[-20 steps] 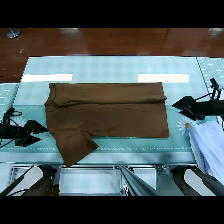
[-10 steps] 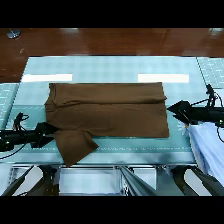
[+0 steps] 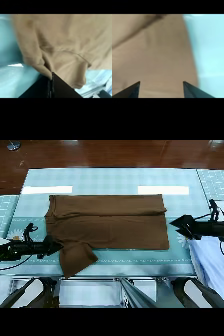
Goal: Fold the shirts.
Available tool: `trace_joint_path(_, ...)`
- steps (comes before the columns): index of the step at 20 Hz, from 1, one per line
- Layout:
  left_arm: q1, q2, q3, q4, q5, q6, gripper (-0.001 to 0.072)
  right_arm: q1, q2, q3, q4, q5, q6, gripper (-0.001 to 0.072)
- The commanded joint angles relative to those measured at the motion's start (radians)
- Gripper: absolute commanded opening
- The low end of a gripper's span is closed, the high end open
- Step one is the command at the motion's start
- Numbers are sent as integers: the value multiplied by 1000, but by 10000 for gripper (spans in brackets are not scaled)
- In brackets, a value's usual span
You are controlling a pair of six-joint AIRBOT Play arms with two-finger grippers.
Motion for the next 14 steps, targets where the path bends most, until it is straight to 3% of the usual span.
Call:
trace_joint_path(1, -12, -5, 3, -23, -3, 24, 25, -45, 0, -5, -297, 141, 76, 621)
trace_joint_path(3, -12, -5, 3, -23, -3, 24, 25, -21, 0, -35, -340, 151, 134, 620)
trace_joint_path(8, -12, -5, 3, -22, -1, 24, 25, 174, -74, -92, -294, 122, 117, 620)
trace_joint_path(14, -12, -5, 2, -23, -3, 23, 25, 201, -154, -64, -140, -68, 101, 620)
